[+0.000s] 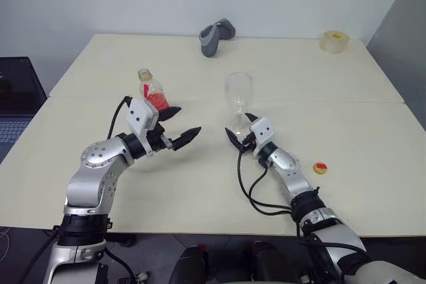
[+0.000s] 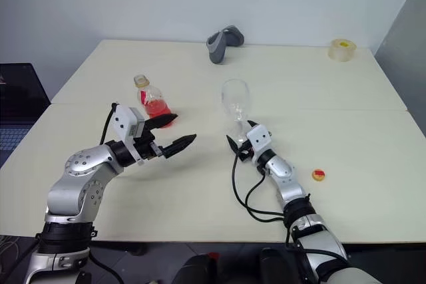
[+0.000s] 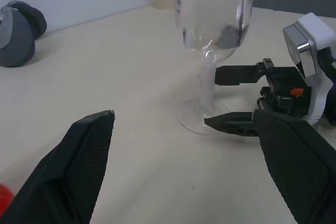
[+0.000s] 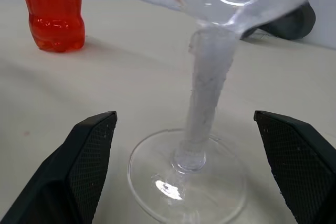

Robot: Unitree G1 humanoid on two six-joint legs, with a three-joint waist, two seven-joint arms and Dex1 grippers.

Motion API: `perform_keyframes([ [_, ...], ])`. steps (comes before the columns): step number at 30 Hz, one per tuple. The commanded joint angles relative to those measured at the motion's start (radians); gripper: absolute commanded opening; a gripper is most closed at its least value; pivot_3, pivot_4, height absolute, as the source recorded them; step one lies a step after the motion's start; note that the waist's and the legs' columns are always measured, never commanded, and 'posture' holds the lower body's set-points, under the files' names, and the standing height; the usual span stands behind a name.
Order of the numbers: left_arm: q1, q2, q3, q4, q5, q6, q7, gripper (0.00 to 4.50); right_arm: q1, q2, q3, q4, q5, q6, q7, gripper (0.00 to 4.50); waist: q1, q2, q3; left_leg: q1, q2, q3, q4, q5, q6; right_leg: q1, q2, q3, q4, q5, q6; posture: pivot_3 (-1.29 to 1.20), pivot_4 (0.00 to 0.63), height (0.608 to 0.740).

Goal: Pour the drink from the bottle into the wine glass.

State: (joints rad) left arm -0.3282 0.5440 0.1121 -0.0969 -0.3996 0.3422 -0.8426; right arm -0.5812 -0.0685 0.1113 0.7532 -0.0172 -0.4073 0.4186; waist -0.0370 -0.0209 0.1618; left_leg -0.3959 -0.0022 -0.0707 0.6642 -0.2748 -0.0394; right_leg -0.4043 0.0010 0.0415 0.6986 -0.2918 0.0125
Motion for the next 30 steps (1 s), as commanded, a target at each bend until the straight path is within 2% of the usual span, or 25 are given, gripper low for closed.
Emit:
perform_keyframes([
  [1,-0.004,0.016,0.003,-0.048,-0.019,-0.011,-0.019,4.5,0.052,-0.035,0.003,-0.145,0.04,0.076,0.082,4.47,0.002,0.0,0.0,0.0,0.0,0.0,0.0,0.0,0.0,0.0,0.0,0.0,0.0,0.0,0.0,0.0,0.15,0.74],
  [6,0.036,0.013,0.011,-0.075,-0.015,-0.015,-0.014,4.5,0.193,-0.11,0.023,-0.419,0.114,0.257,0.221,4.47,0.004,0.0,0.0,0.0,0.0,0.0,0.0,0.0,0.0,0.0,0.0,0.0,0.0,0.0,0.0,0.0,0.15,0.74],
  [11,0.111,0.009,0.038,-0.118,-0.007,-0.022,0.024,4.5,0.33,-0.221,0.043,-0.776,0.215,0.489,0.323,4.47,0.006,0.001,0.0,0.0,0.0,-0.001,0.0,0.0,0.0,0.0,0.0,0.0,0.0,0.0,0.0,0.0,0.15,0.74],
  [15,0.146,-0.011,0.053,-0.109,0.006,-0.045,0.079,4.5,0.385,-0.284,0.037,-0.992,0.302,0.651,0.345,4.47,0.006,0.001,0.001,0.0,0.0,-0.001,0.0,0.0,0.0,0.0,0.0,0.0,-0.001,0.0,0.0,0.0,0.15,0.74],
  [21,0.175,-0.038,0.061,-0.088,0.025,-0.085,0.133,4.5,0.395,-0.326,0.01,-1.134,0.361,0.777,0.323,4.47,0.008,0.001,0.001,0.0,0.0,-0.001,0.0,0.0,0.0,0.001,0.0,-0.001,-0.001,0.0,0.0,0.0,0.15,0.74],
  [30,0.205,-0.204,0.116,0.008,0.17,-0.144,0.503,4.5,0.447,-0.437,-0.047,-1.296,0.489,0.932,0.341,4.47,0.011,0.0,0.0,0.0,0.0,-0.001,0.0,0.0,0.001,0.001,0.0,-0.001,-0.002,0.0,0.0,0.0,0.15,0.74],
])
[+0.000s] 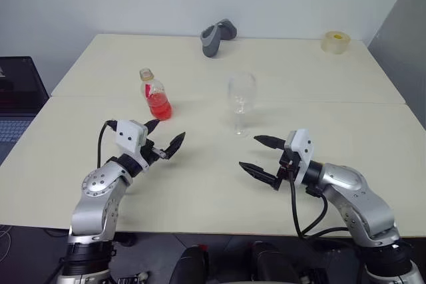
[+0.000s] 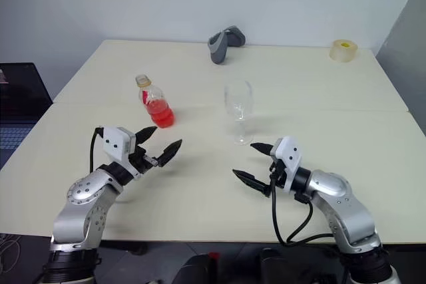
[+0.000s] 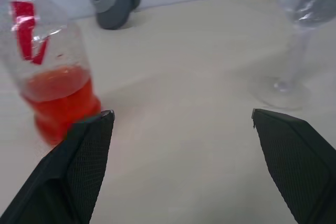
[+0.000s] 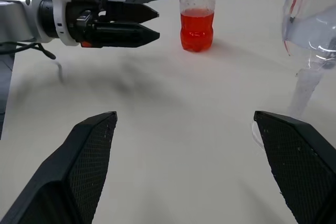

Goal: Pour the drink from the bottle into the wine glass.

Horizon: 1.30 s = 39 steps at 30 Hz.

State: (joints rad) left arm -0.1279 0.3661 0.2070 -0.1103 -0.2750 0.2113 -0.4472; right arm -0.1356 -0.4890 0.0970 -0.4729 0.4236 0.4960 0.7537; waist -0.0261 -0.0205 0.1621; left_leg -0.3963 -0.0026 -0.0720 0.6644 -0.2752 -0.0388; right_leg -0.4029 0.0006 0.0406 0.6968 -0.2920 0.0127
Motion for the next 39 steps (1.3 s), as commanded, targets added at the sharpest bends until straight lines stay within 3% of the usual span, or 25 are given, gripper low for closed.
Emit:
perform_keyframes([
  [1,-0.004,-0.031,0.021,0.041,0.061,-0.008,0.129,4.5,0.001,-0.02,-0.038,-0.078,0.062,0.04,0.001,4.47,0.0,-0.001,0.0,0.0,0.0,0.0,0.0,0.0,0.0,0.0,0.0,0.0,0.0,0.0,0.0,0.0,0.15,0.74],
  [10,-0.169,-0.008,0.023,0.304,0.128,-0.07,0.205,4.5,0.0,-0.046,-0.05,-0.133,0.121,0.101,-0.015,4.47,0.0,-0.001,0.0,0.0,-0.001,-0.001,0.0,0.0,0.0,0.001,0.0,-0.002,0.0,0.0,0.0,0.0,0.15,0.74],
  [27,-0.54,0.009,-0.025,0.84,0.177,-0.272,0.137,4.5,-0.007,-0.073,-0.043,-0.179,0.149,0.126,-0.023,4.47,0.0,-0.001,-0.001,-0.001,-0.002,-0.002,0.001,0.0,0.0,0.0,0.0,-0.003,0.0,0.0,0.0,0.0,0.15,0.74],
  [39,-0.671,0.001,-0.018,1.054,0.173,-0.367,0.127,4.5,-0.021,-0.034,-0.054,-0.178,0.132,0.093,-0.081,4.47,-0.001,-0.002,0.0,-0.002,-0.002,-0.003,0.001,0.0,0.0,0.0,0.0,-0.004,0.0,0.0,0.0,0.0,0.15,0.74],
])
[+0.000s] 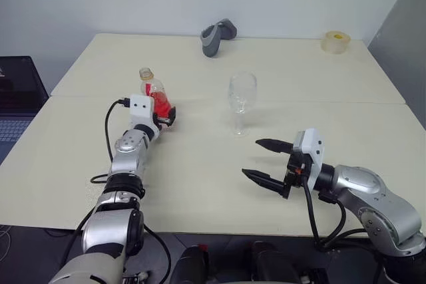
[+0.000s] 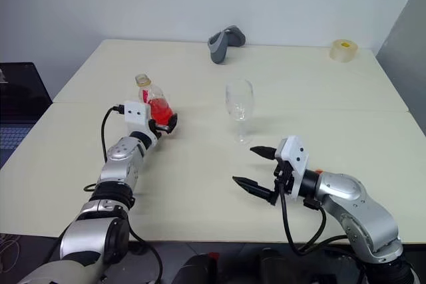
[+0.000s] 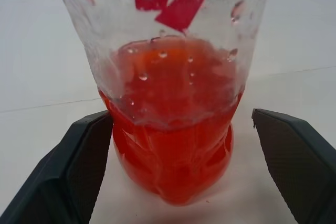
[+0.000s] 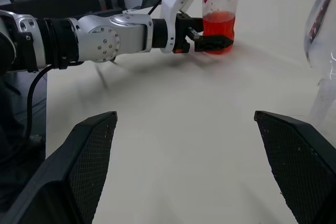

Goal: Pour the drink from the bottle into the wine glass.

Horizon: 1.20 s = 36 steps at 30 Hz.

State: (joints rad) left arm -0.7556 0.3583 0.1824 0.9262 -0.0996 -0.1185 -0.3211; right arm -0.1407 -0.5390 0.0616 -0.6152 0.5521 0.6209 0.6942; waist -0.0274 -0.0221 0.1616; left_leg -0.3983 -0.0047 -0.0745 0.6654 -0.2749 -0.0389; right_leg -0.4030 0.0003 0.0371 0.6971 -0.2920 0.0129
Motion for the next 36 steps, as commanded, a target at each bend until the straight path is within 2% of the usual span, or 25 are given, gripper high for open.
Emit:
perform_keyframes([
  [1,-0.05,0.01,0.009,0.03,-0.003,-0.043,0.003,4.5,-0.016,0.022,-0.018,-0.034,-0.001,-0.038,-0.029,4.47,0.0,0.0,0.0,0.0,0.0,0.0,0.0,0.0,0.0,0.0,0.0,0.0,0.0,0.0,0.0,0.0,0.15,0.74],
  [18,-0.142,0.008,0.041,0.175,-0.017,-0.065,0.027,4.5,-0.029,0.03,0.019,-0.025,-0.019,-0.041,-0.029,4.47,-0.001,0.0,0.0,0.0,0.0,0.0,0.0,0.0,0.0,0.0,0.0,0.0,0.0,0.0,0.0,0.0,0.15,0.74],
  [21,-0.155,0.006,0.039,0.185,-0.017,-0.07,0.013,3.9,-0.029,0.028,0.021,-0.027,-0.02,-0.041,-0.029,4.5,-0.001,0.0,0.0,0.0,0.0,0.0,0.0,0.0,0.0,0.0,0.0,0.0,0.0,0.0,0.0,0.0,0.15,0.74],
  [26,-0.157,0.003,0.031,0.181,-0.013,-0.076,-0.013,2.55,-0.037,0.029,0.016,-0.025,-0.017,-0.036,-0.032,4.5,-0.001,0.0,0.0,0.0,0.0,0.0,0.0,0.0,0.0,0.0,0.0,0.0,0.0,0.0,0.0,0.0,0.15,0.74],
  [33,-0.127,0.006,0.016,0.065,-0.025,-0.082,-0.094,1.47,-0.026,0.017,-0.018,-0.077,0.005,-0.011,-0.062,4.5,-0.001,0.0,0.0,-0.001,0.0,0.0,0.001,0.0,0.0,-0.001,0.0,0.0,0.0,0.0,0.0,0.0,0.15,0.74],
  [36,-0.073,-0.008,-0.031,-0.117,-0.022,-0.052,-0.16,1.18,-0.012,-0.007,-0.067,-0.121,0.03,0.013,-0.075,4.5,0.0,0.0,0.0,-0.001,0.0,0.0,0.001,0.0,0.0,-0.001,-0.001,0.0,0.0,0.0,0.0,0.0,0.15,0.74],
])
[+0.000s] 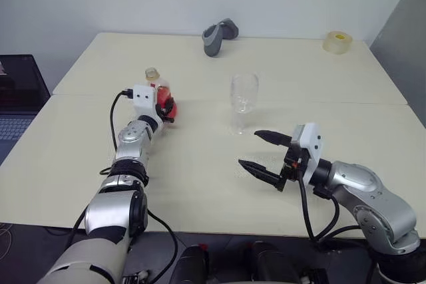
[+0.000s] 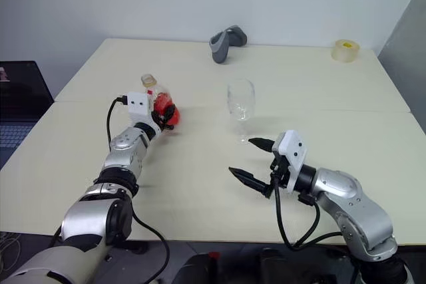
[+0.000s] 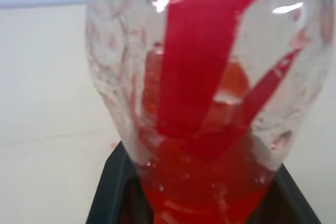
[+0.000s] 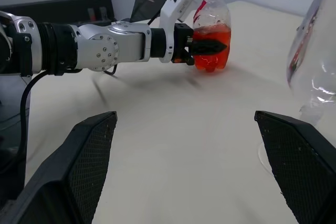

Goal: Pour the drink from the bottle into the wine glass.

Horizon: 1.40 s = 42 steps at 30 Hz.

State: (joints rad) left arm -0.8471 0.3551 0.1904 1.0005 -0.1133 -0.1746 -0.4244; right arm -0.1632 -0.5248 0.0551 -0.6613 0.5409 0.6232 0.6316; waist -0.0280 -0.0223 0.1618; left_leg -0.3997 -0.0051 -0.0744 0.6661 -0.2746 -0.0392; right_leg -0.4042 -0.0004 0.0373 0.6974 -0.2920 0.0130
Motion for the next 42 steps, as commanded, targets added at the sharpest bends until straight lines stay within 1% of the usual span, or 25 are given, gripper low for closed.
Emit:
perform_keyframes([
  [1,0.035,-0.008,-0.056,-0.248,-0.004,0.018,-0.069,1.09,0.016,-0.028,-0.074,-0.085,0.047,0.015,-0.017,4.5,0.001,0.0,0.0,0.0,0.0,0.0,0.0,0.0,0.0,0.0,0.0,0.0,0.0,0.0,0.0,0.0,0.15,0.74],
  [4,0.057,-0.007,-0.108,-0.361,0.037,0.042,-0.066,1.0,0.011,-0.024,-0.115,-0.095,0.051,0.013,-0.054,4.5,0.001,0.0,0.0,0.0,0.0,0.0,0.0,0.001,-0.002,0.0,-0.001,0.001,0.0,0.0,0.0,0.0,0.15,0.74],
  [5,0.056,0.001,-0.132,-0.38,0.071,0.027,-0.055,1.0,-0.002,-0.018,-0.125,-0.092,0.051,0.012,-0.069,4.5,0.001,0.0,0.0,0.0,0.0,0.0,0.0,0.001,-0.001,0.0,0.0,0.0,0.0,0.0,0.0,0.0,0.15,0.74],
  [9,0.017,0.023,-0.203,-0.385,0.191,-0.022,0.015,0.98,-0.071,0.01,-0.129,-0.069,0.045,0.017,-0.127,4.5,-0.001,0.0,0.0,0.001,0.0,0.0,0.0,0.001,0.0,0.0,0.0,0.0,0.001,0.0,0.0,0.0,0.15,0.74],
  [11,-0.015,0.029,-0.222,-0.366,0.226,-0.043,0.04,0.98,-0.103,0.028,-0.116,-0.057,0.028,0.019,-0.16,4.5,-0.002,0.0,0.0,0.001,0.0,0.0,-0.001,0.0,0.0,0.0,0.0,0.0,0.001,0.0,0.0,0.0,0.15,0.74],
  [15,-0.066,0.05,-0.27,-0.308,0.303,-0.112,0.073,0.98,-0.138,0.067,-0.103,-0.052,0.063,0.084,-0.216,4.5,-0.002,0.0,0.0,0.0,0.0,0.0,-0.001,0.0,0.0,0.0,0.0,0.001,0.0,0.0,0.0,0.0,0.15,0.74],
  [17,-0.086,0.057,-0.286,-0.276,0.33,-0.147,0.094,0.98,-0.15,0.074,-0.097,-0.049,0.066,0.1,-0.22,4.5,-0.001,0.0,0.0,0.0,0.0,0.0,-0.001,0.0,0.0,0.0,0.0,0.001,0.0,0.0,0.0,0.0,0.15,0.74],
  [24,-0.156,0.065,-0.335,-0.187,0.407,-0.239,0.148,0.96,-0.157,0.066,-0.071,-0.028,0.009,0.089,-0.235,4.5,-0.001,0.0,0.0,0.0,-0.001,0.0,-0.001,0.0,0.001,0.0,0.0,0.0,0.0,0.0,0.0,0.0,0.15,0.74],
  [29,-0.204,0.063,-0.36,-0.118,0.454,-0.287,0.197,0.93,-0.176,0.08,-0.041,0.013,-0.06,0.077,-0.275,4.5,-0.001,0.0,0.0,0.0,-0.001,0.0,-0.001,0.001,0.001,0.0,0.0,0.0,0.0,0.0,0.0,0.0,0.15,0.74],
  [34,-0.264,0.053,-0.39,-0.045,0.5,-0.316,0.243,0.93,-0.21,0.11,-0.024,0.033,-0.105,0.071,-0.311,4.5,-0.001,0.0,0.0,0.0,-0.001,0.0,-0.001,0.001,0.001,-0.001,0.0,0.0,0.0,0.0,0.0,0.0,0.15,0.74],
  [42,-0.34,0.069,-0.472,0.048,0.612,-0.379,0.344,0.9,-0.261,0.171,0.007,0.055,-0.146,0.05,-0.333,4.5,-0.002,0.0,0.0,0.0,-0.001,0.001,-0.001,0.001,0.001,-0.001,0.0,0.0,0.0,0.0,0.0,0.0,0.15,0.74],
])
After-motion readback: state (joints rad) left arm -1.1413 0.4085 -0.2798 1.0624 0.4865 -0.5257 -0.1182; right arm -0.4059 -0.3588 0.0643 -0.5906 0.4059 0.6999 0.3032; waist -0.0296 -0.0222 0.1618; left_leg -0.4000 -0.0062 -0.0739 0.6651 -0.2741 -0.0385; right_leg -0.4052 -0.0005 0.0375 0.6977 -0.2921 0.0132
